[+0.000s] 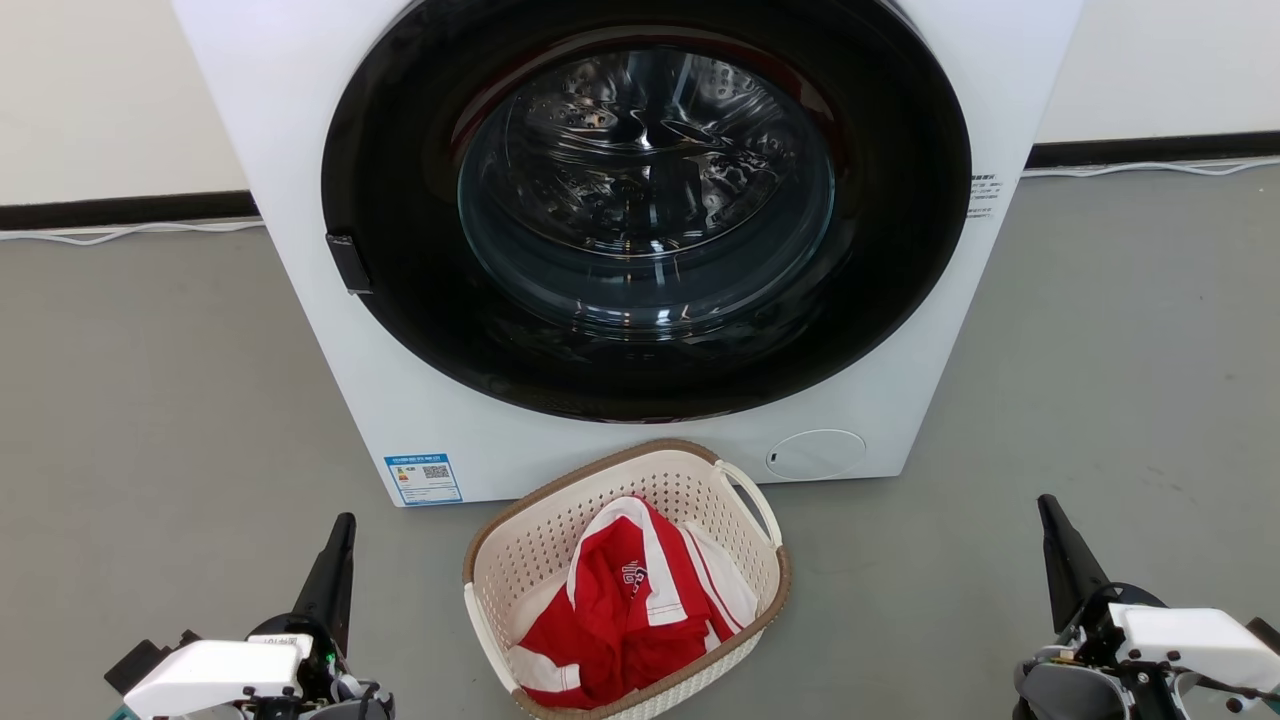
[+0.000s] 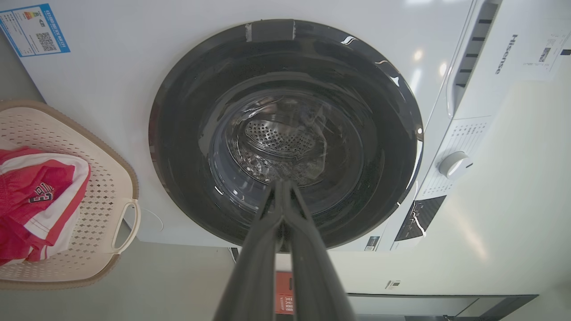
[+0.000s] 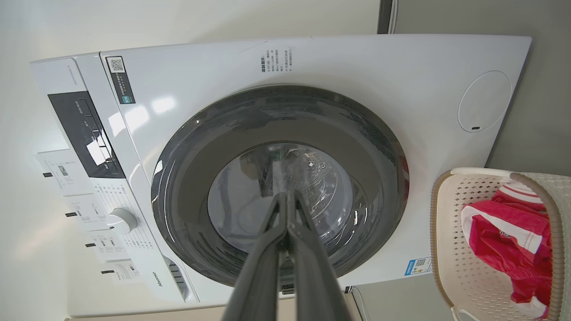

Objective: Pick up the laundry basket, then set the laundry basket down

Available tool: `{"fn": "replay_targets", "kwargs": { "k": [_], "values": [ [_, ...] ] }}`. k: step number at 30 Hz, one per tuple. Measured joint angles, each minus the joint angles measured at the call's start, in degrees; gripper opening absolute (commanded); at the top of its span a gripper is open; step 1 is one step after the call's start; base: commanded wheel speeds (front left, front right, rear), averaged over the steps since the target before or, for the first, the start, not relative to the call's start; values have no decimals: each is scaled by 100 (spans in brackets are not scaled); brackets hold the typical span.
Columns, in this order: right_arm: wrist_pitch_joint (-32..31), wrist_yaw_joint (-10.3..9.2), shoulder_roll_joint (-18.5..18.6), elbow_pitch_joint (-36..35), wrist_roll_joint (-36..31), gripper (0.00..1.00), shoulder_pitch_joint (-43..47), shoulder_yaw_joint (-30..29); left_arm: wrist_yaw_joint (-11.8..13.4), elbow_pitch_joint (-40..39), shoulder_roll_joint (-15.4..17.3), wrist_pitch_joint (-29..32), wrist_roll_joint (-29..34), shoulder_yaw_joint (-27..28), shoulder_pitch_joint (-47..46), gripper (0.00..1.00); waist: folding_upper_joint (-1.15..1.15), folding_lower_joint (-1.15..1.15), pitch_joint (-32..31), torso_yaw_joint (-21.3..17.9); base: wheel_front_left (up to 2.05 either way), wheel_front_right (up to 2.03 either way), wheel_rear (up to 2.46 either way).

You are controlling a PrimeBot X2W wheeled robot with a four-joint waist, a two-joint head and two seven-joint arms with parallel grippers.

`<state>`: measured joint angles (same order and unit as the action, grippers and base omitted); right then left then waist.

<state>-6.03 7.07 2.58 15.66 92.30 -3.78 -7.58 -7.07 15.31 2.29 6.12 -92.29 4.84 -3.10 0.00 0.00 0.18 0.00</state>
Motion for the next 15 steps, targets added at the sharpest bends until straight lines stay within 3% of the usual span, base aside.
{"fn": "replay_targets", "kwargs": {
  "k": [15],
  "values": [
    [-1,0,0,0,0,0,0,0,0,0,0,0,0,0,0,0,0,0,0,0,0,0,0]
  ]
}}
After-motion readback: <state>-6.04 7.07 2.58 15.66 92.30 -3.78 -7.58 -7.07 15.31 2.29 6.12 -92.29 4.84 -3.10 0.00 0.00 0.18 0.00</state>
